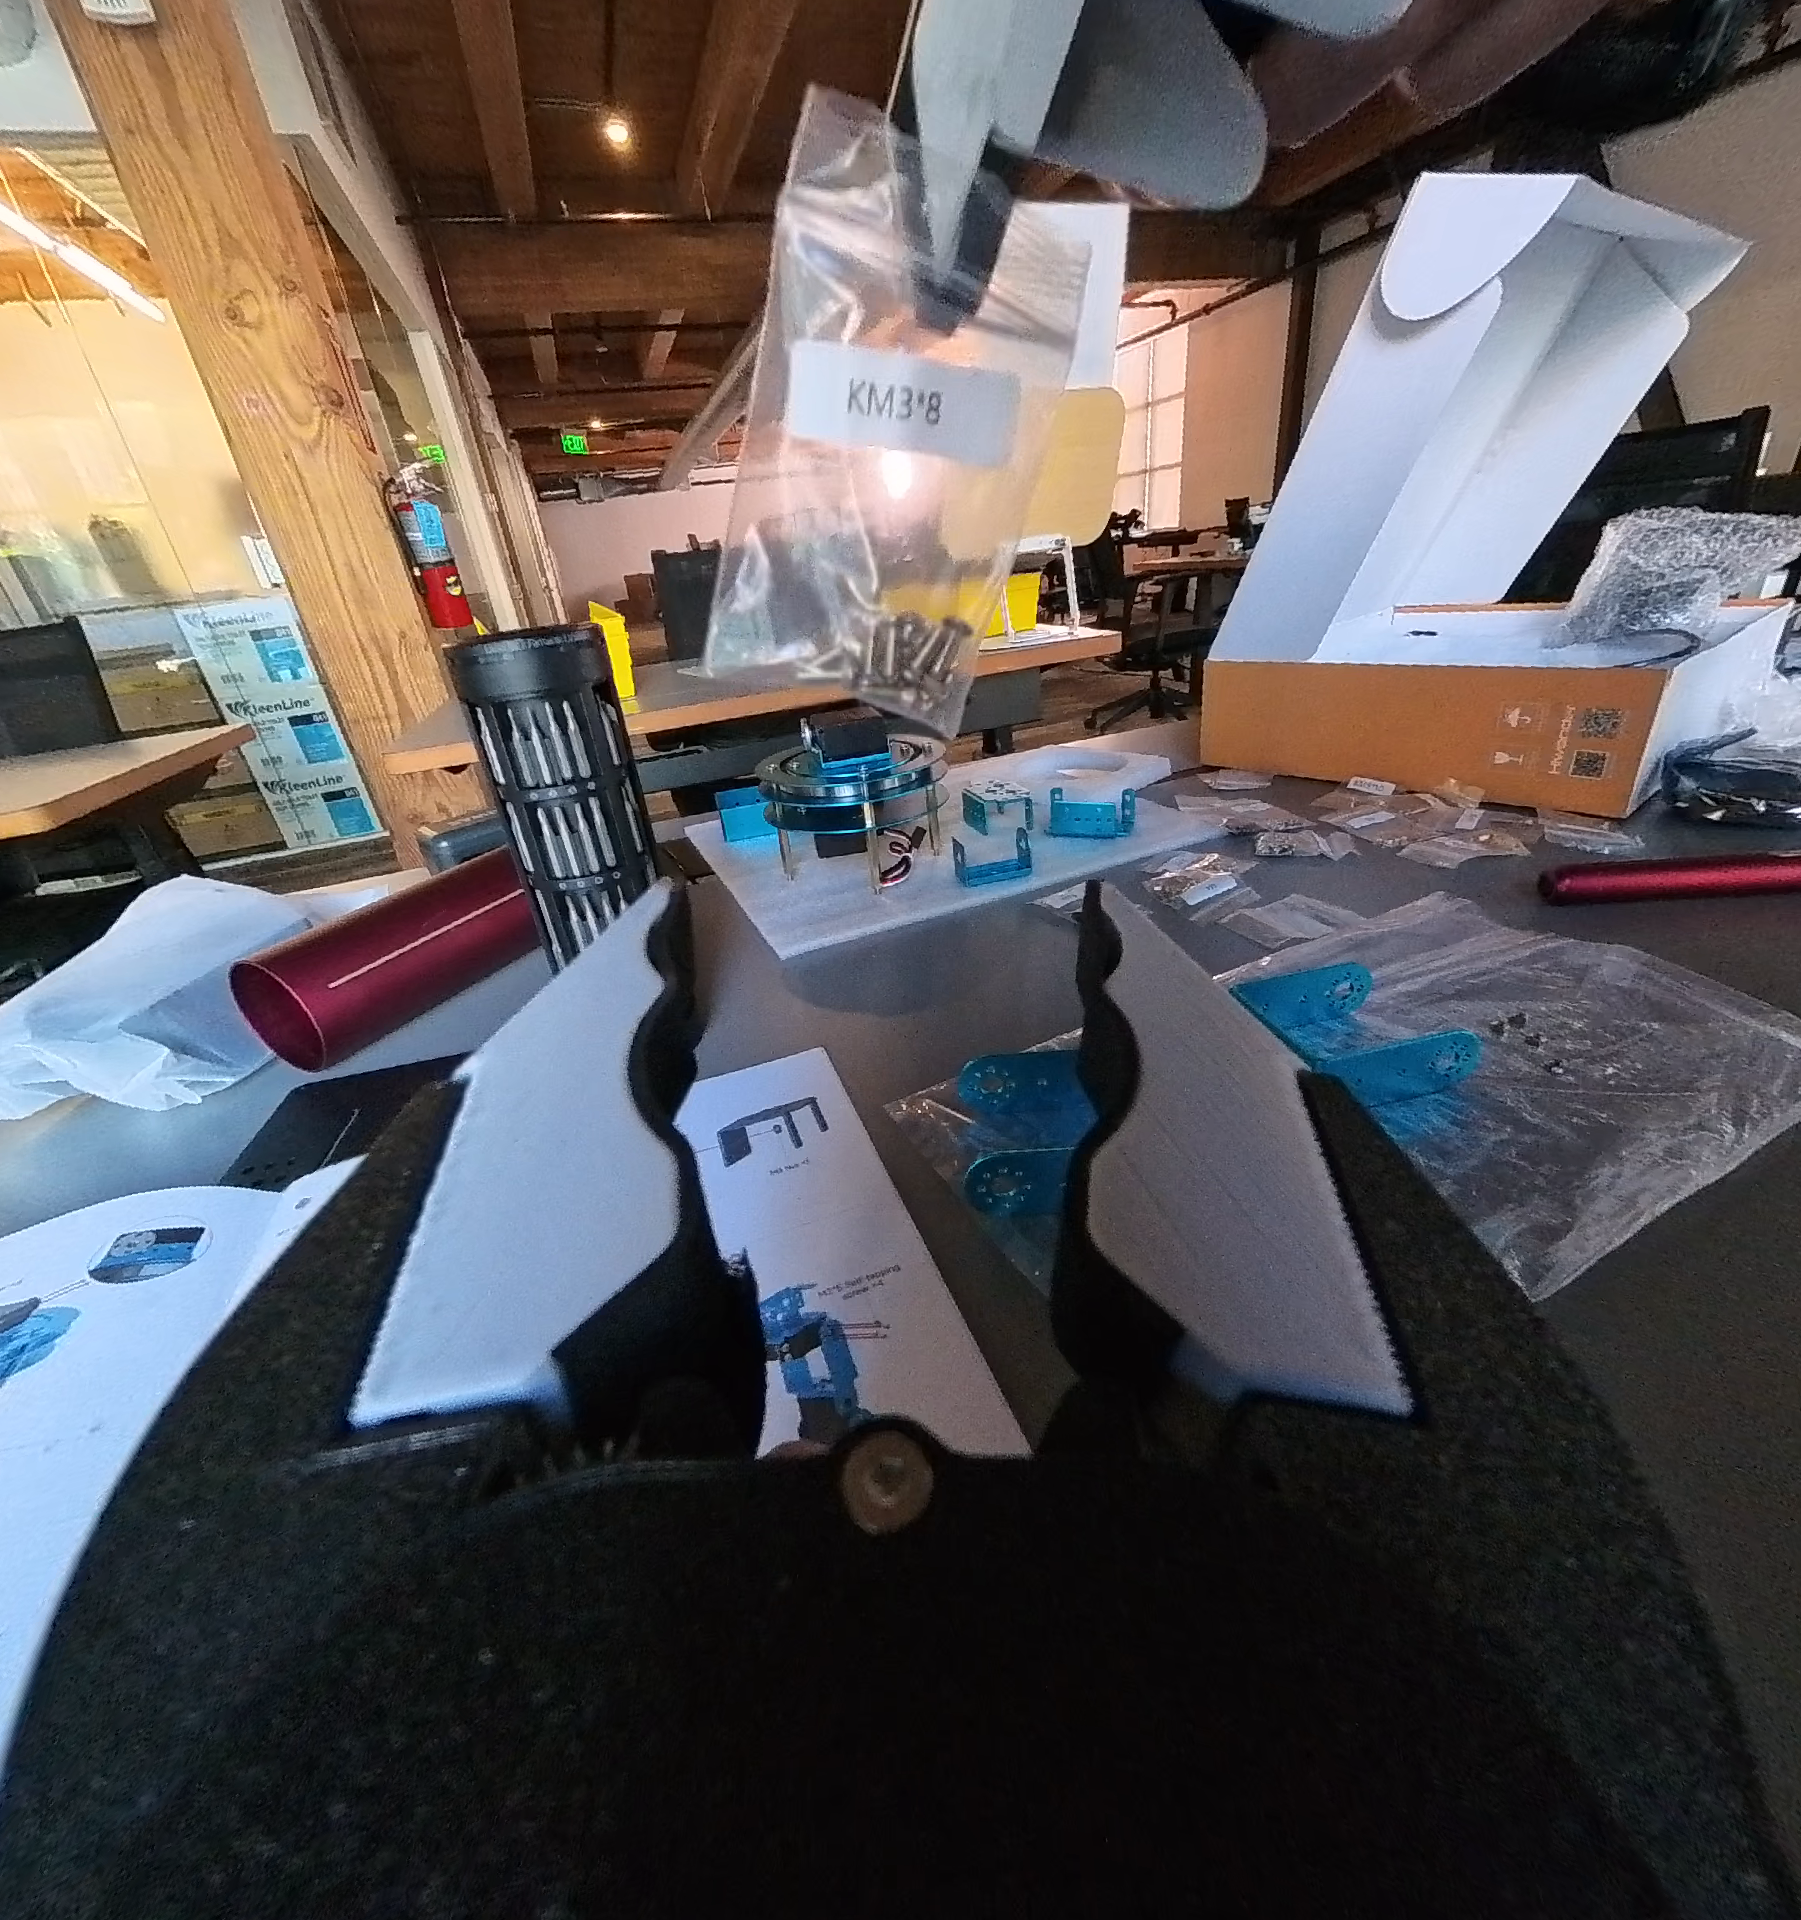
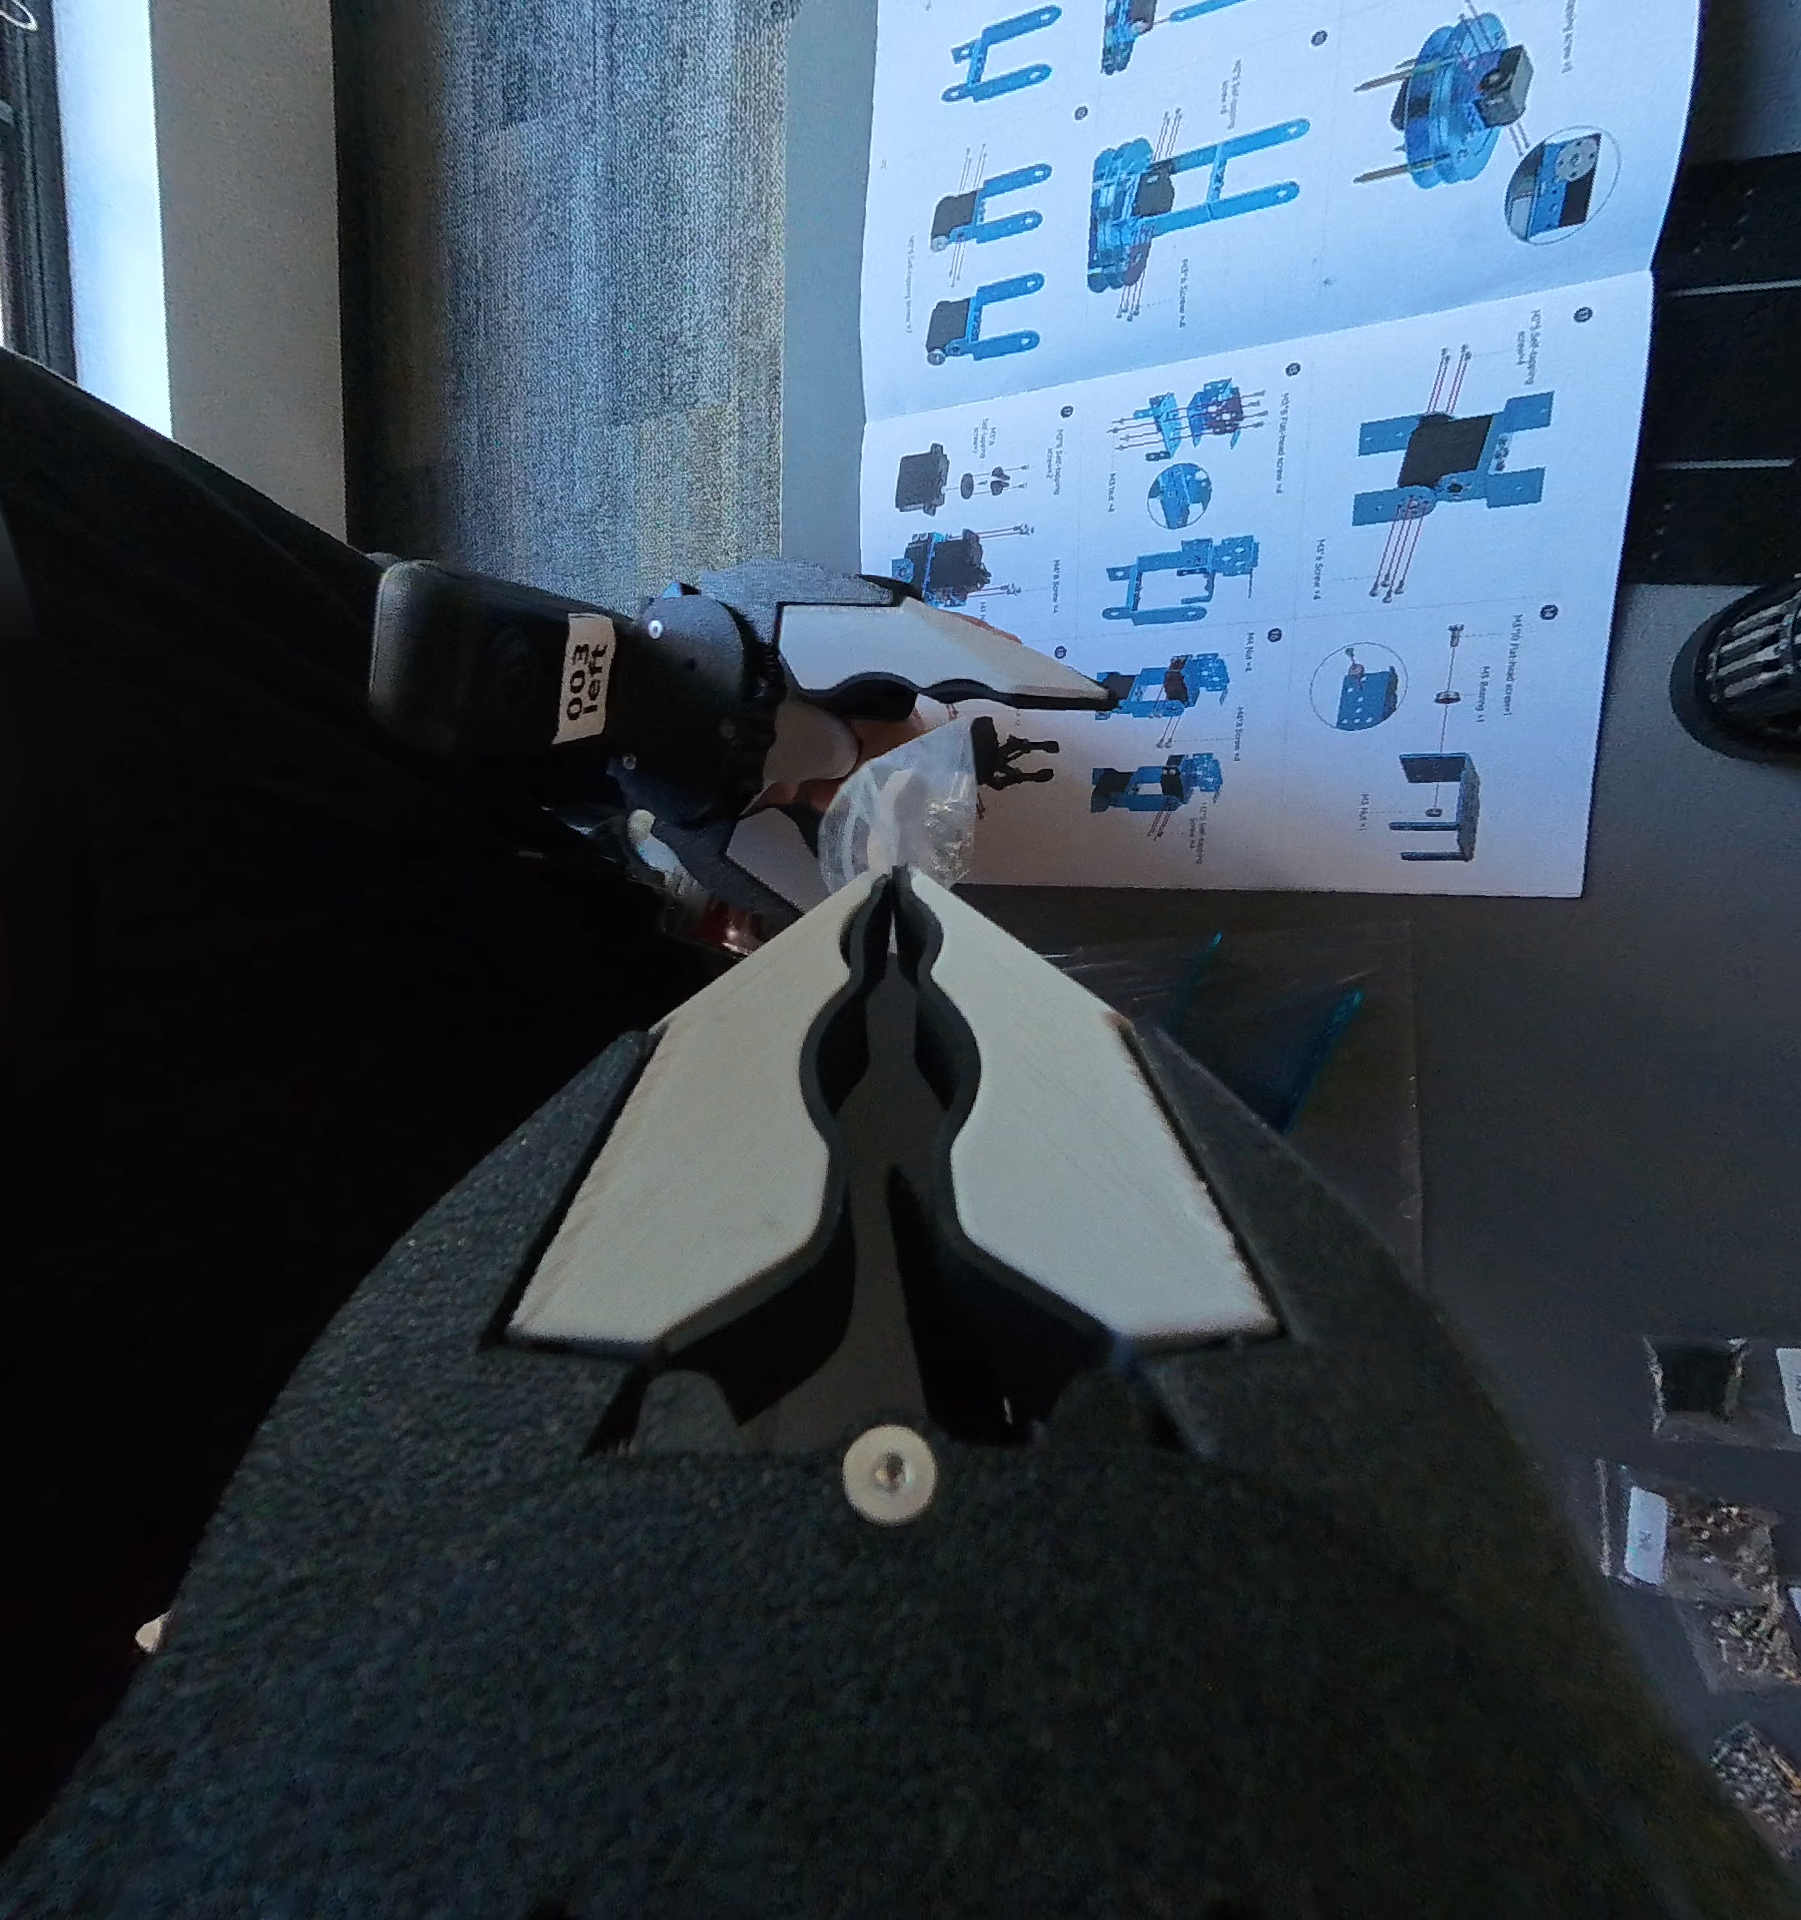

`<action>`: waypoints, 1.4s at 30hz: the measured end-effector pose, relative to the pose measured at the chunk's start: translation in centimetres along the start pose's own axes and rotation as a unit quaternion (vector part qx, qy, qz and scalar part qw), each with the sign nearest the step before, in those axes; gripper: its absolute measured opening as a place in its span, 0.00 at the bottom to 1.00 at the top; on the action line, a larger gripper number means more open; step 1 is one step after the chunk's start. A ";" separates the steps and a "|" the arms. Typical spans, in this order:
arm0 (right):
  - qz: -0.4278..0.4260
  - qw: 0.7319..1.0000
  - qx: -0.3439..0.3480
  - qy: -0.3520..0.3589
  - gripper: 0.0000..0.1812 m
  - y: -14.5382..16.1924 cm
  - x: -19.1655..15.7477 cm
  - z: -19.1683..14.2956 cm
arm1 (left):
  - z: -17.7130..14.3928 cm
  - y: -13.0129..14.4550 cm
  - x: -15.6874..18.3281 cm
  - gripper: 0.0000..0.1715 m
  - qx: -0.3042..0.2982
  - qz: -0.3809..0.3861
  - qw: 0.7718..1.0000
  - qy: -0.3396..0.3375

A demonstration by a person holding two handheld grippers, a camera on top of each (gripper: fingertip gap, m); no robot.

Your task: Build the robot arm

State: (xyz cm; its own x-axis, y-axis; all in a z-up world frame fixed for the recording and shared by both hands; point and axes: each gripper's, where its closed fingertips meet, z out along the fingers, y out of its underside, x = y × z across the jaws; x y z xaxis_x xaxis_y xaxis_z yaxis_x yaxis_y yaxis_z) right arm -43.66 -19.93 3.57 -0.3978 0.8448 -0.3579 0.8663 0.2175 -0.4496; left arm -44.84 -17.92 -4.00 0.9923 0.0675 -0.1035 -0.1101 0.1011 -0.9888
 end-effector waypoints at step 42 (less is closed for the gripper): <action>0.101 0.993 -0.029 -0.044 0.00 2.5 -2.6 1.0 | -1.8 -6.9 3.2 0.38 0.092 0.068 0.993 -0.001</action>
State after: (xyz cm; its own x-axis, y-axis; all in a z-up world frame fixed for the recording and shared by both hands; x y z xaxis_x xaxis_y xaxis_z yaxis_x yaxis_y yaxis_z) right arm -40.77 -22.11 2.55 -0.2373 0.8281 -0.5079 0.9461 0.0783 -0.3143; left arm -40.83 -20.15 2.27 0.9675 0.0944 -0.2346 -0.2518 0.2710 -0.9291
